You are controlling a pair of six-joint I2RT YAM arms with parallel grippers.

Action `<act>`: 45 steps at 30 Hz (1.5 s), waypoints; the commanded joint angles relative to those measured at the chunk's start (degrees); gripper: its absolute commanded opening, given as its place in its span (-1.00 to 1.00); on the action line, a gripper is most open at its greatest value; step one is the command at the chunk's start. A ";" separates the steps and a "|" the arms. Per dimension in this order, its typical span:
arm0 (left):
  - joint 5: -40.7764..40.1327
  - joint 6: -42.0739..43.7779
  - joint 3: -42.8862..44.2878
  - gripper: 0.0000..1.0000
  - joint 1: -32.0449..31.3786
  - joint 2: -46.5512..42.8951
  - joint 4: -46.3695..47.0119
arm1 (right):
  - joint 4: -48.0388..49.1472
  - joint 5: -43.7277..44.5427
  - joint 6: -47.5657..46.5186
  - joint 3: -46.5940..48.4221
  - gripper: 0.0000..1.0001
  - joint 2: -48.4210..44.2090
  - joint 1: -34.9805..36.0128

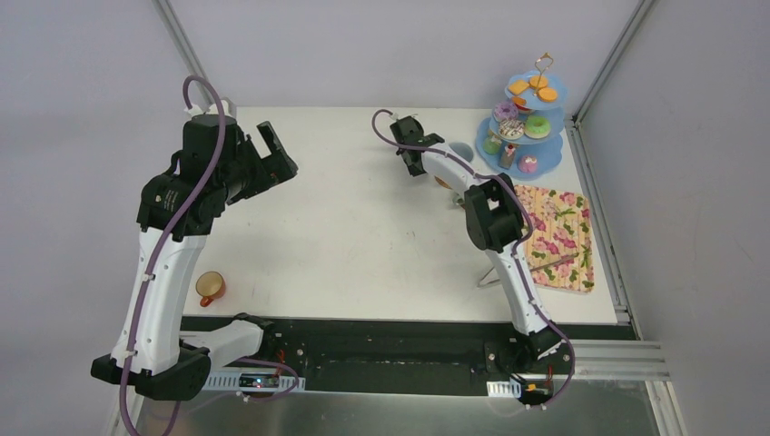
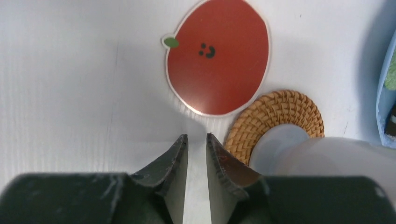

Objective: Serve the afternoon tea

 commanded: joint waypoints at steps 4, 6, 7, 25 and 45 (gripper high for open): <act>-0.85 1.18 2.42 0.99 0.89 -0.23 -1.19 | 0.89 1.36 -0.78 7.86 -0.53 6.31 -0.50; -0.97 1.67 2.65 0.99 0.98 -0.04 -1.45 | 1.07 1.79 -0.99 8.77 -0.53 7.29 -0.77; -0.99 1.86 2.77 0.99 0.98 0.04 -1.62 | 1.27 1.97 -1.11 8.91 -0.53 7.57 -0.92; 0.48 4.95 3.74 0.99 1.25 2.43 -3.92 | 4.22 -6.71 0.46 16.73 -0.39 5.98 -2.35; -8.02 -12.50 -20.26 0.92 18.11 5.45 -7.00 | -8.43 -39.61 28.32 -28.47 0.16 -47.67 -0.62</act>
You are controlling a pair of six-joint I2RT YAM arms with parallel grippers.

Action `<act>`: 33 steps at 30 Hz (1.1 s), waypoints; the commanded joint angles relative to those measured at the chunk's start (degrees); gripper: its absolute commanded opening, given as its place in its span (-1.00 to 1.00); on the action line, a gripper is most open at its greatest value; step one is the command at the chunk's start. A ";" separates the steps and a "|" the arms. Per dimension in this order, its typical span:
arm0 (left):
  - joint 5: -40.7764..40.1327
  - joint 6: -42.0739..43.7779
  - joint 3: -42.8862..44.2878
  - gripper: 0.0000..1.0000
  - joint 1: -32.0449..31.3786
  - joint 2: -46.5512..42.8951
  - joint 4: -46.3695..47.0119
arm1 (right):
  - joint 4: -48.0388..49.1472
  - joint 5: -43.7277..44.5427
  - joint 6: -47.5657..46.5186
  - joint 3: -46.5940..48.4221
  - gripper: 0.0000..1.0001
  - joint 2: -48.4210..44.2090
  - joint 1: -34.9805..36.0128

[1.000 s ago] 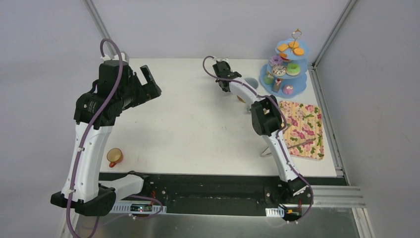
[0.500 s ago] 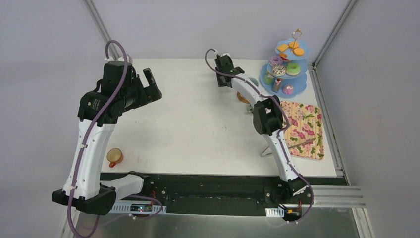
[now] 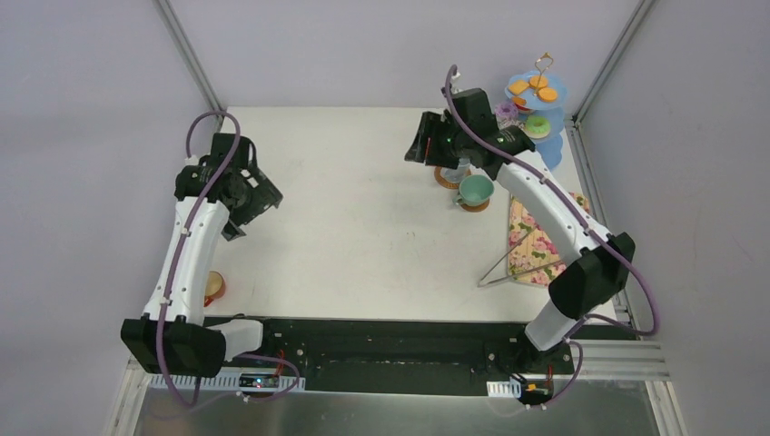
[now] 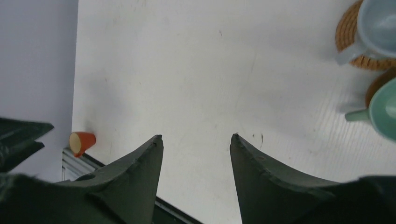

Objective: Serve the afternoon tea

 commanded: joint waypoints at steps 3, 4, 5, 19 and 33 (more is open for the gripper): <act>-8.50 -5.12 -5.66 0.89 15.12 1.25 -2.25 | -5.95 -8.26 3.73 -13.49 0.17 -9.29 -0.15; -9.77 -6.55 -6.69 0.86 16.71 1.16 -1.89 | -6.14 -8.76 3.77 -15.22 0.17 -10.66 -0.11; -10.38 -7.33 -8.33 0.83 18.28 0.72 -0.90 | -6.43 -9.23 3.83 -16.41 0.17 -11.56 -0.13; -9.21 -3.00 -21.22 0.55 31.35 6.20 12.93 | -12.28 -11.51 -0.51 -17.07 0.18 -16.23 -0.14; -8.77 -2.89 -27.53 0.32 34.45 10.21 20.35 | -12.25 -9.85 -0.82 -19.43 0.18 -18.98 -0.15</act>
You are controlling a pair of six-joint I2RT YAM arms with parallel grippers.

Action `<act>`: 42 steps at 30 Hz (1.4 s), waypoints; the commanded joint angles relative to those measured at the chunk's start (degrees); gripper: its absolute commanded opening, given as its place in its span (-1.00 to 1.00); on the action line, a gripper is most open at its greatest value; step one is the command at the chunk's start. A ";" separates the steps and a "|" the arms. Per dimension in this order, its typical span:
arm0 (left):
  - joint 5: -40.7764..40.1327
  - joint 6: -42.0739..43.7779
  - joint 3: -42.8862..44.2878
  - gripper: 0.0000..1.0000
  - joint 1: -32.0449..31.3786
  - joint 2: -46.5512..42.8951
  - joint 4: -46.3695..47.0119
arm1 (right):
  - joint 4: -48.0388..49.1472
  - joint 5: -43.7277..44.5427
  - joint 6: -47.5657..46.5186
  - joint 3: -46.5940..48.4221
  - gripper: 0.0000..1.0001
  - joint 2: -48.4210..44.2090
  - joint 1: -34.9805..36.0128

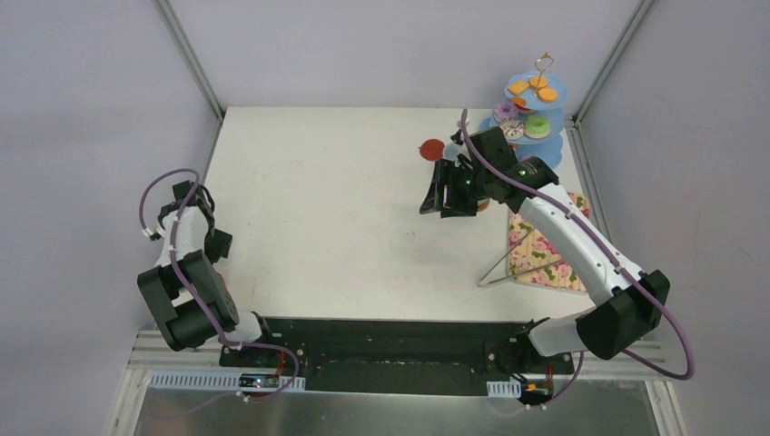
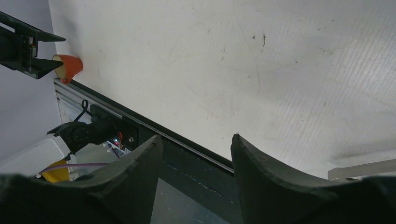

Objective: Serve the afternoon tea

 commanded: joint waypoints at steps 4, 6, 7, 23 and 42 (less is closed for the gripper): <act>0.68 -0.89 -3.23 0.13 0.81 0.75 2.57 | -0.85 0.63 -1.14 0.47 0.18 -2.51 0.09; 0.78 -1.73 -3.46 -0.03 0.82 0.89 2.75 | -1.09 1.03 -1.34 0.53 0.18 -2.17 0.14; 0.71 -2.05 -3.47 -0.11 0.82 0.69 2.77 | -1.21 1.22 -1.46 0.49 0.18 -2.05 0.14; 28.49 -48.34 -2.04 -1.00 -17.44 -11.52 -0.99 | 14.67 6.34 -6.96 -11.32 0.39 -3.96 11.06; 30.58 -80.96 6.03 -1.00 -47.09 -7.82 5.87 | 41.49 41.10 -28.58 -11.82 0.22 12.53 40.56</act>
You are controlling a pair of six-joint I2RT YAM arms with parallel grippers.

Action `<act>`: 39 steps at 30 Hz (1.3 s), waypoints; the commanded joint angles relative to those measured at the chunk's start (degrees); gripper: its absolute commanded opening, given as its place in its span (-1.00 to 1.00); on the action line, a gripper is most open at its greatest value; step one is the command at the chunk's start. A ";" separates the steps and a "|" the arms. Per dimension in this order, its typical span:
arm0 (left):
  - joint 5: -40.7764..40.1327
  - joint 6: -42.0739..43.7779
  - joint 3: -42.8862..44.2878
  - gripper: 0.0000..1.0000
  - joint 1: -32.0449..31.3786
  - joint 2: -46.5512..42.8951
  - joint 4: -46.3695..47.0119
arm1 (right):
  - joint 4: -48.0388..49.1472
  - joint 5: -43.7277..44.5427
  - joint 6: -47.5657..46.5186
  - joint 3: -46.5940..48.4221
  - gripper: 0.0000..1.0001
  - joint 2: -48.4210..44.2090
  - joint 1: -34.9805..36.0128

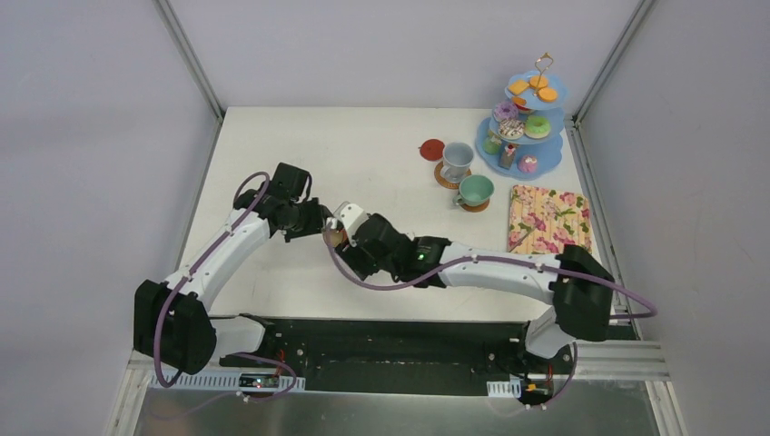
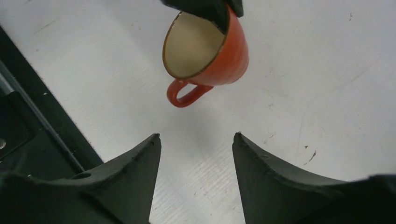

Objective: Serve the afternoon tea

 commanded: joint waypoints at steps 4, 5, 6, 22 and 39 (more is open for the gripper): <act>3.54 -9.52 3.07 -1.00 -0.16 1.28 1.85 | 1.74 20.93 -5.22 8.38 0.24 9.40 7.03; 3.95 -9.51 3.17 -1.00 -0.16 1.42 1.74 | 2.25 23.15 -6.19 8.78 0.24 10.35 7.72; 4.35 -9.46 3.28 -1.00 -0.16 1.60 1.58 | 2.56 25.13 -7.03 9.33 0.24 11.41 8.23; 6.61 -9.07 3.84 -1.00 -0.16 1.47 1.73 | 5.68 43.48 -10.87 19.36 -0.47 24.81 9.35; -4.23 1.14 6.41 0.98 0.92 -2.04 -0.82 | 9.22 29.71 0.19 10.35 -1.00 15.34 6.36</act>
